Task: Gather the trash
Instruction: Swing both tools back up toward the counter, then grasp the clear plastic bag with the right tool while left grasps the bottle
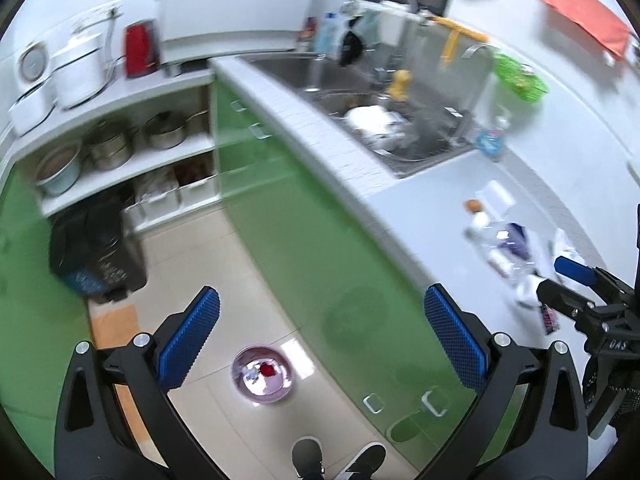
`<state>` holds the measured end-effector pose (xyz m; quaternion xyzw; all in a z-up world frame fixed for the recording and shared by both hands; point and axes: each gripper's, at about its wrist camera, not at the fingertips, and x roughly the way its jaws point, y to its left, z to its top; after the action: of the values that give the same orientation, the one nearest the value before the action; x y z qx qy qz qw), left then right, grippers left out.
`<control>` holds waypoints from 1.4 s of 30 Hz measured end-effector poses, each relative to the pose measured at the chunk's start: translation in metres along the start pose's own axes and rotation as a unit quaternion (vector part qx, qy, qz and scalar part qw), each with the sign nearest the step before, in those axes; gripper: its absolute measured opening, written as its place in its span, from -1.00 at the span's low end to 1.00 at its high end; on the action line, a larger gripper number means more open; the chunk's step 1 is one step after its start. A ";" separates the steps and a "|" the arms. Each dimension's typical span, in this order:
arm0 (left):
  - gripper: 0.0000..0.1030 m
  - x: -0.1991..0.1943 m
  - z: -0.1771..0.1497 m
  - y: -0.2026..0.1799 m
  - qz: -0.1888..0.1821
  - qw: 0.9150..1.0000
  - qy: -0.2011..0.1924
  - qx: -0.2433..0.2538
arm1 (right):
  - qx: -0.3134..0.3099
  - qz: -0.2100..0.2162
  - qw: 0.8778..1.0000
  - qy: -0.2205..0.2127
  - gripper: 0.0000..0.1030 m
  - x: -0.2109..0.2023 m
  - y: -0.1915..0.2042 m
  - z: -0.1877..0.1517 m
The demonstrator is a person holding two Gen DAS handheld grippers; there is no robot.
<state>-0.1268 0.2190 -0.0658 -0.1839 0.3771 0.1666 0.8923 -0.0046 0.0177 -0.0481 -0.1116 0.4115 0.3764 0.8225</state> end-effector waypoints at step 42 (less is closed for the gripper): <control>0.95 0.122 0.053 -0.235 -0.088 0.985 0.090 0.115 | 0.151 -0.187 0.967 0.082 0.87 -0.008 -0.332 -0.027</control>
<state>0.0886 0.0568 -0.0732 -0.1265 0.4549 0.0255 0.8811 0.2117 -0.2297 -0.1010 -0.0914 0.5013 0.1386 0.8492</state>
